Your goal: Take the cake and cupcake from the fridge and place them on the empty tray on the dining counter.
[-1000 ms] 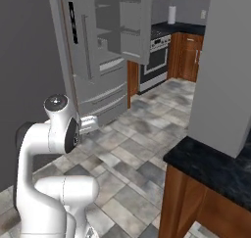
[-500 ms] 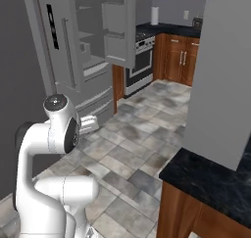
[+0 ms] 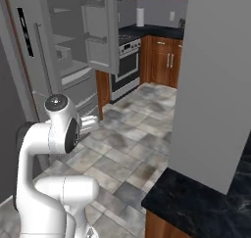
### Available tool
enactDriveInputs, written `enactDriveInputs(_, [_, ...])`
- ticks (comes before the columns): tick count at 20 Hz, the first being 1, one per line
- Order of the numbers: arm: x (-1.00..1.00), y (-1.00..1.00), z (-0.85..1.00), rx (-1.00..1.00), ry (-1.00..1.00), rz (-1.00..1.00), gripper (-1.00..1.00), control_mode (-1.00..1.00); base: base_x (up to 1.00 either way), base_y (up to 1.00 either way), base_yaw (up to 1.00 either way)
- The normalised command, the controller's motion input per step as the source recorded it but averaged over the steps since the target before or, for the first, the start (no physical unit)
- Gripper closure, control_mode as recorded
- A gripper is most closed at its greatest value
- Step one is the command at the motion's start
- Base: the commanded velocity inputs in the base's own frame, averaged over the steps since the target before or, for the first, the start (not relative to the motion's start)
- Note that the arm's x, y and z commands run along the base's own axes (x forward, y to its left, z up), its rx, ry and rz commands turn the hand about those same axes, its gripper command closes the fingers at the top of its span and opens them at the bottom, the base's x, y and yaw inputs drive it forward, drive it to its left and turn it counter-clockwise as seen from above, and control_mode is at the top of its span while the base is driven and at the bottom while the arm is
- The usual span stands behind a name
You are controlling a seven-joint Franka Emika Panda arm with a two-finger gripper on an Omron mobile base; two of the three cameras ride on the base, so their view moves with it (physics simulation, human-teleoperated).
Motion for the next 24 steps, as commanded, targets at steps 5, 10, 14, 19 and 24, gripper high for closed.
enactDriveInputs(5, [0.00, 0.00, 0.00, 0.00, 0.00, 0.00, -1.00, 1.00, 0.72, 0.02, -0.07])
enactDriveInputs(10, [0.00, 0.00, 0.00, 0.00, 0.00, 0.00, -1.00, 1.00, 0.70, 0.17, -0.09])
enactDriveInputs(14, [0.00, 0.00, 0.00, 0.00, 0.00, 0.00, -1.00, 1.00, 0.56, 0.43, -0.18])
enactDriveInputs(19, [0.00, 0.00, 0.00, 0.00, 0.00, 0.00, -1.00, 1.00, 0.49, 0.48, -0.17])
enactDriveInputs(24, [0.00, 0.00, 0.00, 0.00, 0.00, 0.00, -1.00, 1.00, 0.62, 0.24, -0.05])
